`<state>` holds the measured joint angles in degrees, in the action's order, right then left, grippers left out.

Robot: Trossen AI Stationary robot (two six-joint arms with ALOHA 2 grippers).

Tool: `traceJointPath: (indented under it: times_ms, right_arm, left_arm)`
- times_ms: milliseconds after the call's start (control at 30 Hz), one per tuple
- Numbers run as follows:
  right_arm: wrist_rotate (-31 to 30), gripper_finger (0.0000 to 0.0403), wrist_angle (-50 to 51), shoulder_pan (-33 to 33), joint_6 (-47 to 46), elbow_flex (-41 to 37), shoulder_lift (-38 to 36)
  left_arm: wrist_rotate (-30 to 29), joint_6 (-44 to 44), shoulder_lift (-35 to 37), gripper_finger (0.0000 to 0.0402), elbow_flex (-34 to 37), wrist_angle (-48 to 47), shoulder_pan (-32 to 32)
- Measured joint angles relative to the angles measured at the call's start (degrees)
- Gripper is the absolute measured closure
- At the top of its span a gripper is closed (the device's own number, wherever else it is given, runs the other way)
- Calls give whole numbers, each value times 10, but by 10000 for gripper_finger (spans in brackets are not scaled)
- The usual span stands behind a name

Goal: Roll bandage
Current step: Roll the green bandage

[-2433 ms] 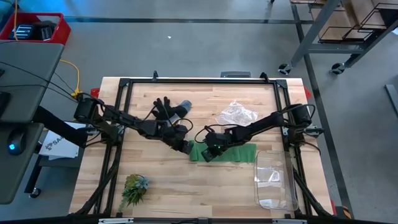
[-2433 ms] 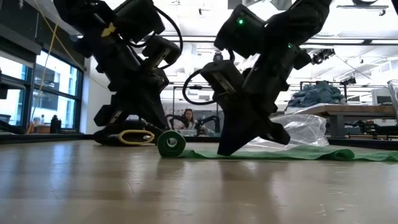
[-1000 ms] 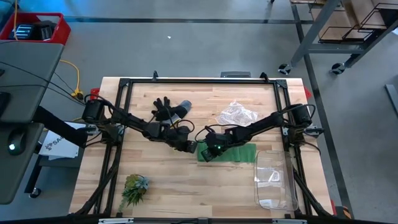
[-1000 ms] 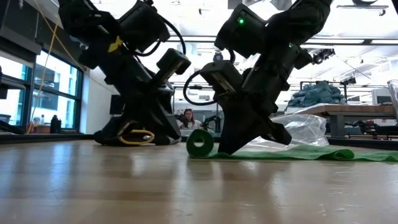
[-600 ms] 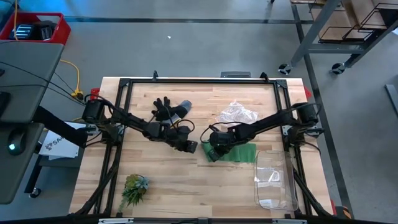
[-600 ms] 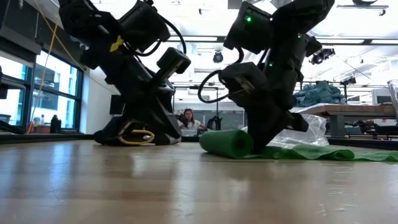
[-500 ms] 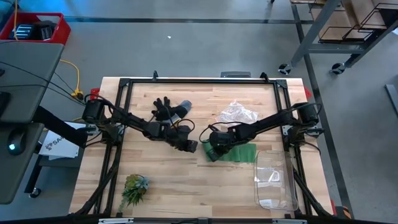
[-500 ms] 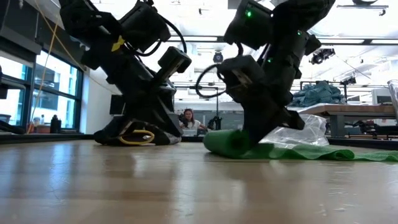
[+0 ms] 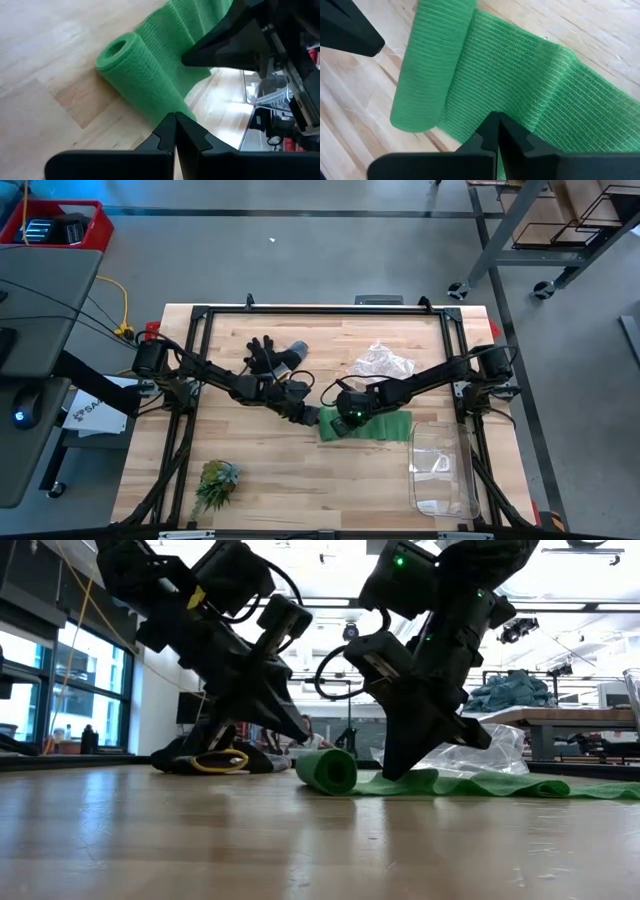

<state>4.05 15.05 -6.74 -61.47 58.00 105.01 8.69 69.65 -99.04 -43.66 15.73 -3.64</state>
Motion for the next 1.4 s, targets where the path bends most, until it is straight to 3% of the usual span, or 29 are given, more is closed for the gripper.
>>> traceJointPath:
  times_ms: [333, 567, 867, 1100, 1400]
  right_arm:
    - [0, 403, 4, 0, 0, 1, 0]
    - [-5, 403, 5, 0, -2, 1, 0]
    - [-6, 403, 4, 0, -2, 1, 0]
    - [-6, 403, 4, 0, -5, 1, 0]
    - [-8, 403, 4, 0, -6, 1, 0]
  left_arm:
    - [-24, -18, 28, 402, 0, -195, -7]
    - [-30, 20, -16, 401, -1, -90, -11]
    - [-15, 65, -57, 402, -2, -23, -7]
    - [-43, 40, -65, 402, -31, -25, -2]
    - [-25, -9, -19, 401, -48, -26, 4]
